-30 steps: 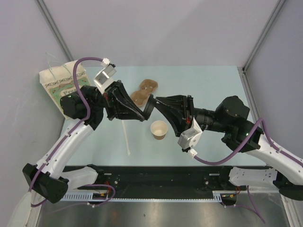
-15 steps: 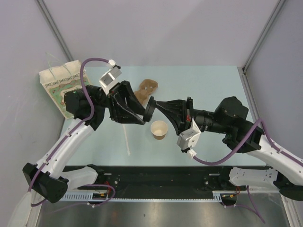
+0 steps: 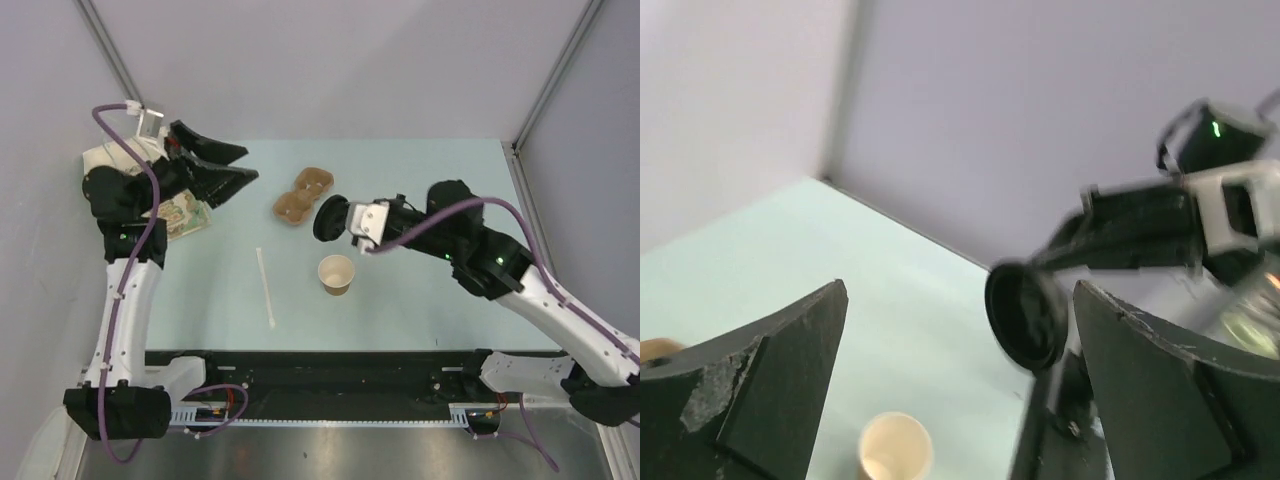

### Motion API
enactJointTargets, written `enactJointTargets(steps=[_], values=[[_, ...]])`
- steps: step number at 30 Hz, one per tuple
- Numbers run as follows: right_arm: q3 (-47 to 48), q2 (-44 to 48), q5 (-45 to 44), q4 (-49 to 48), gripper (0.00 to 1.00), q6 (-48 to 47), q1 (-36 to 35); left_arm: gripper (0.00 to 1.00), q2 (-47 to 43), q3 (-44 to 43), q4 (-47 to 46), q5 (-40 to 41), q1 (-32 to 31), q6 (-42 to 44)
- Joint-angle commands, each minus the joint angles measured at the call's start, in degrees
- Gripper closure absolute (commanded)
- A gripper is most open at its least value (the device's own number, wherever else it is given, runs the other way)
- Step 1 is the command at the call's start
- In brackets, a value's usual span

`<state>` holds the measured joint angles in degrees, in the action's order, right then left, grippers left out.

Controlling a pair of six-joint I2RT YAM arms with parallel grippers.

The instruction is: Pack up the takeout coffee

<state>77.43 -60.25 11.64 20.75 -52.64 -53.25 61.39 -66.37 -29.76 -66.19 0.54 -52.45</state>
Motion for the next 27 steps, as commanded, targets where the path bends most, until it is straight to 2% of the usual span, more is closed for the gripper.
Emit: enactJointTargets(steps=[1,4,7,12,15,21,24,27], values=[[4.74,-7.85,-2.15,10.61,1.0,13.43,5.26,0.0,-0.14,-10.93,36.05,14.04,2.8,22.09],[8.87,-13.9,-0.05,18.08,1.0,17.74,8.59,0.01,2.59,-17.8,53.24,23.45,3.41,31.24],[14.14,-20.67,0.49,25.63,1.0,21.34,9.83,0.01,1.99,-16.27,57.35,30.66,3.77,33.2],[23.18,-29.74,3.3,34.86,1.0,26.01,11.86,0.0,-2.32,-5.37,53.93,32.88,5.08,27.06],[26.01,-35.88,3.04,39.25,1.0,28.29,12.03,0.0,-4.42,3.75,52.44,29.37,6.93,23.73],[26.63,-39.94,-1.61,39.19,1.0,27.69,11.6,0.0,-6.63,10.11,51.47,29.55,7.37,22.39],[27.86,-41.26,-2.85,39.63,1.0,26.98,11.59,0.01,-8.56,14.24,48.75,26.91,7.37,22.04],[29.53,-43.63,0.31,41.73,1.0,29.0,11.95,0.02,-9.88,19.77,44.1,19.81,7.37,19.93]])
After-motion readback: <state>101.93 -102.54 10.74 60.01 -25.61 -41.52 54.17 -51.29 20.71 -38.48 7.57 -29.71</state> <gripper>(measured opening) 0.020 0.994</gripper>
